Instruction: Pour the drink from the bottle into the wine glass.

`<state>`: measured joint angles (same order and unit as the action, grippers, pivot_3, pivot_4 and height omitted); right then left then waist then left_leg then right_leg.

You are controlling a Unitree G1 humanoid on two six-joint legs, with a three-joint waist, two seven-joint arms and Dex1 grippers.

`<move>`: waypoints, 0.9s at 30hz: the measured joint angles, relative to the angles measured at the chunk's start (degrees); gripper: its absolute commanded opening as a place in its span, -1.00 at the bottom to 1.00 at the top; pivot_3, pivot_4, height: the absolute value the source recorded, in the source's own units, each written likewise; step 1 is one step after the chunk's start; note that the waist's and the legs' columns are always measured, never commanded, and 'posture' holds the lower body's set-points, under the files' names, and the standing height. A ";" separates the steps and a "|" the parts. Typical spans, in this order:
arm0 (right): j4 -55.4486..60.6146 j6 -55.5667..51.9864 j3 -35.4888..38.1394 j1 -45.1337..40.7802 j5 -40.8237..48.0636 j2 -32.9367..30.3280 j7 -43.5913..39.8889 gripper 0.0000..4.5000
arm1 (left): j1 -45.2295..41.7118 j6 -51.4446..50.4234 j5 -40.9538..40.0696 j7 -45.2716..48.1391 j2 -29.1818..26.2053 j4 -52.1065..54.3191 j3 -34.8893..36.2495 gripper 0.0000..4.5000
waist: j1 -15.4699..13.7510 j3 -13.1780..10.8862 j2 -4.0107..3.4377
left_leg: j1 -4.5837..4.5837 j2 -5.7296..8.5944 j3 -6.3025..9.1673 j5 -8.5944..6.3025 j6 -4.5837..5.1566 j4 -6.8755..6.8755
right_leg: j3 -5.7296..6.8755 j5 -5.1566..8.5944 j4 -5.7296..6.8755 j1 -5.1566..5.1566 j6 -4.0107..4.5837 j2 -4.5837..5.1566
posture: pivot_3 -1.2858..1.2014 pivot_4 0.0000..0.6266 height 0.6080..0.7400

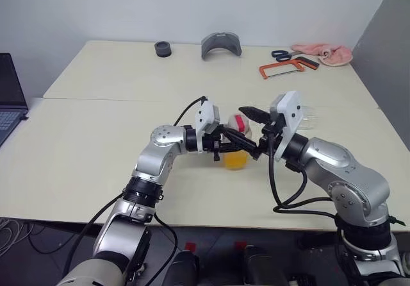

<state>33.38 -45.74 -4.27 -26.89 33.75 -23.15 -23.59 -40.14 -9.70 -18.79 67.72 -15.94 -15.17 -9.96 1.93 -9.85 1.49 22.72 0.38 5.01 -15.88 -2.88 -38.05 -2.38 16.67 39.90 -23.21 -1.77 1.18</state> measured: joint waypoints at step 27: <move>-12.60 8.24 4.02 -4.80 1.10 -8.94 -24.36 0.59 | 0.21 -4.71 0.38 1.61 -2.36 3.42 0.64 -0.23 | -0.29 -0.07 -0.06 | 0.19 -0.02 0.35 0.01 -0.01 -0.04 | 0.09 0.00 -0.05 -0.05 0.00 0.16 | 0.03 -0.52 1.00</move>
<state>20.78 -37.50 -0.25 -31.70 34.85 -32.09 -47.95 -39.93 -14.41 -18.41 69.34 -18.30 -11.75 -9.33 1.64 -9.91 1.43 22.91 0.36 5.36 -15.87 -2.90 -38.09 -2.29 16.67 39.85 -23.27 -1.76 1.34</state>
